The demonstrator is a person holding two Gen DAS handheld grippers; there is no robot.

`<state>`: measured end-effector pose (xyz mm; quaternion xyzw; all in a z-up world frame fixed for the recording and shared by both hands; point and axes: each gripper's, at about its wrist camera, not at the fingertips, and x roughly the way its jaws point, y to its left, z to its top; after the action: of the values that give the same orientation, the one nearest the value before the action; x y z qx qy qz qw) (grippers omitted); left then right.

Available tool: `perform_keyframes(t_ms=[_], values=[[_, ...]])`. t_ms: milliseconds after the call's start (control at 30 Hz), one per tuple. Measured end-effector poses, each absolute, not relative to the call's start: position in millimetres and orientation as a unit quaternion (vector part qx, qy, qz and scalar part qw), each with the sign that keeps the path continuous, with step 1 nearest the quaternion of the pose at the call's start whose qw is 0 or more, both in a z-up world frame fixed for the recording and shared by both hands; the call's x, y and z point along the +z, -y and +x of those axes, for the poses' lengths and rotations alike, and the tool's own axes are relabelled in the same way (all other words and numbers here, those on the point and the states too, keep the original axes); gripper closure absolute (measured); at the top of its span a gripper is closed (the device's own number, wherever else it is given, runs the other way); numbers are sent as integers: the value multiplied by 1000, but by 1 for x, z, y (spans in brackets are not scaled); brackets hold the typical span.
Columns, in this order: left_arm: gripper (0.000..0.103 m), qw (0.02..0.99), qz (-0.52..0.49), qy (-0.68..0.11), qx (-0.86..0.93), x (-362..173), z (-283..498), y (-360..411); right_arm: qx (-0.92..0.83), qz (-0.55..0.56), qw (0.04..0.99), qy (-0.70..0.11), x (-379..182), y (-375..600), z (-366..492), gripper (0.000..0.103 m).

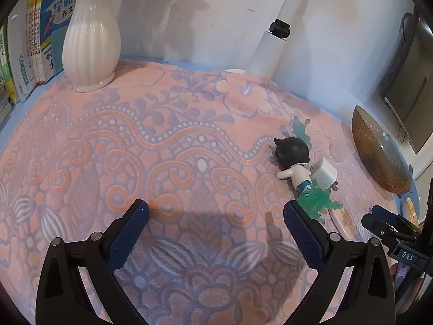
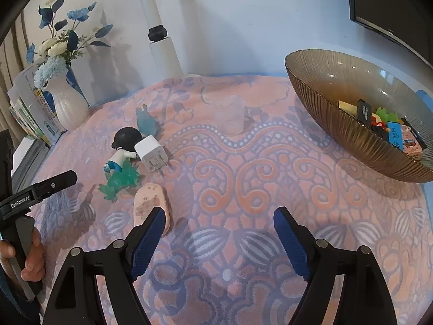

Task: Organize rigid objects
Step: 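Move both open tools back over the remaining items, then grasp the black-haired doll with the left tool while the right grasps the beige block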

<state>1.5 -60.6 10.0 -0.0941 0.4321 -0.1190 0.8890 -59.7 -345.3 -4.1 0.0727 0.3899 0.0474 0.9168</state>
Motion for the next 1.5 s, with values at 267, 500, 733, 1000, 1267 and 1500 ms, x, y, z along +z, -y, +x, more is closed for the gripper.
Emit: perform_keyframes(t_ms=[267,500,733,1000,1267,1500], values=[[5,877,-122,-440,-152,33,9,67,92,110,884,-444,-3,341,-47,22],[20,871,-68,-449,-186,44,52,119,91,46,894,-436,1,300,-36,22],[35,853,-57,-478,-201,8,66,138,75,-7,919,-388,0,283,-45,22],[66,872,11,-448,-196,9,65,165,60,-51,911,-404,-9,270,-38,50],[66,887,-36,-427,-174,29,46,116,63,-33,915,-396,-7,278,-40,69],[69,883,-58,-434,-166,27,-4,66,57,29,916,-396,-2,302,-46,69]])
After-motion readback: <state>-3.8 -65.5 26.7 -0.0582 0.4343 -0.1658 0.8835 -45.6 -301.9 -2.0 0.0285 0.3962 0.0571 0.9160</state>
